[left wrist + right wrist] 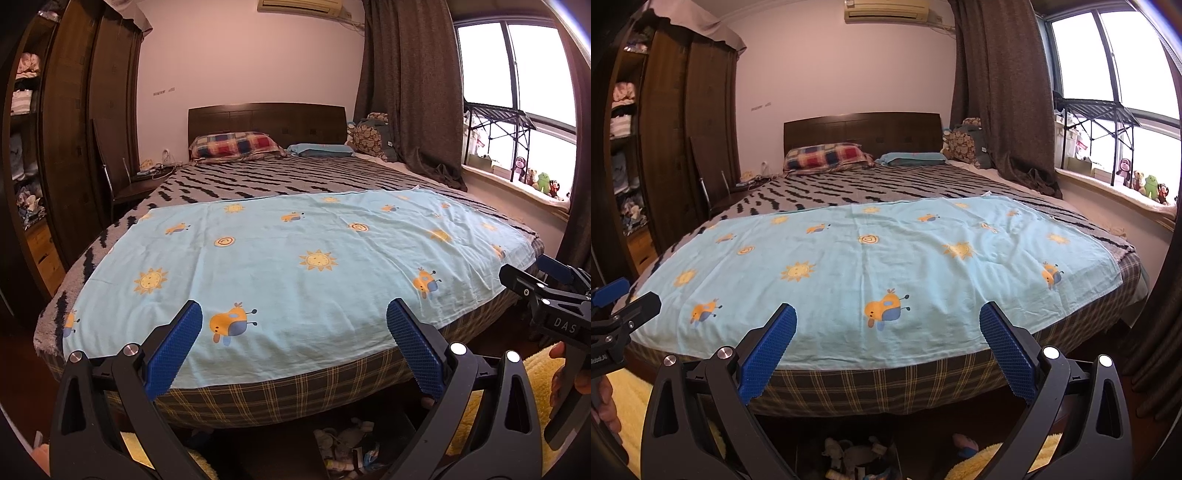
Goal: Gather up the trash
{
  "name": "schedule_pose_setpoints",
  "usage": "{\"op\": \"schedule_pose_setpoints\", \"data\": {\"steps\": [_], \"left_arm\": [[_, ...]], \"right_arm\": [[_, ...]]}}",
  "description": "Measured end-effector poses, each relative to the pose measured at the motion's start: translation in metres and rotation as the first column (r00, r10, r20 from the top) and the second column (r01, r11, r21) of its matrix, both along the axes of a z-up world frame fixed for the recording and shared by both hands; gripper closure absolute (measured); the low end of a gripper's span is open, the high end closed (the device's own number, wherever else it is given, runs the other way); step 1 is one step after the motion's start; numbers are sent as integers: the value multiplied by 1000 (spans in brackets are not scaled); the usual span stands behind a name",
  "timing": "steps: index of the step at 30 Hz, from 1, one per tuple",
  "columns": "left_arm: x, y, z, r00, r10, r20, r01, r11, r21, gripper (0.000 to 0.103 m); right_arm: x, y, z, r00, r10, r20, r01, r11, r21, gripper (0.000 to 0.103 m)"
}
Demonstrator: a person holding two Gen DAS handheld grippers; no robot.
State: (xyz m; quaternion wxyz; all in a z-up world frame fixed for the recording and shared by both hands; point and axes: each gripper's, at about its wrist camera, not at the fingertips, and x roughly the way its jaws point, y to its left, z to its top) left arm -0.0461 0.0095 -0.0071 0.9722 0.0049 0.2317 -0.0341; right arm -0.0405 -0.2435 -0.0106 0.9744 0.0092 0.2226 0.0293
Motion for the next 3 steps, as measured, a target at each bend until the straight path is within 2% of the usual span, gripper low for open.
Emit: {"op": "schedule_pose_setpoints", "data": {"steps": [3], "left_arm": [[2,1,-1,1000,-6,-9,6,1000,-8,8]], "right_arm": [[1,1,-1,1000,1,-5,-1,1000,0,3]]}}
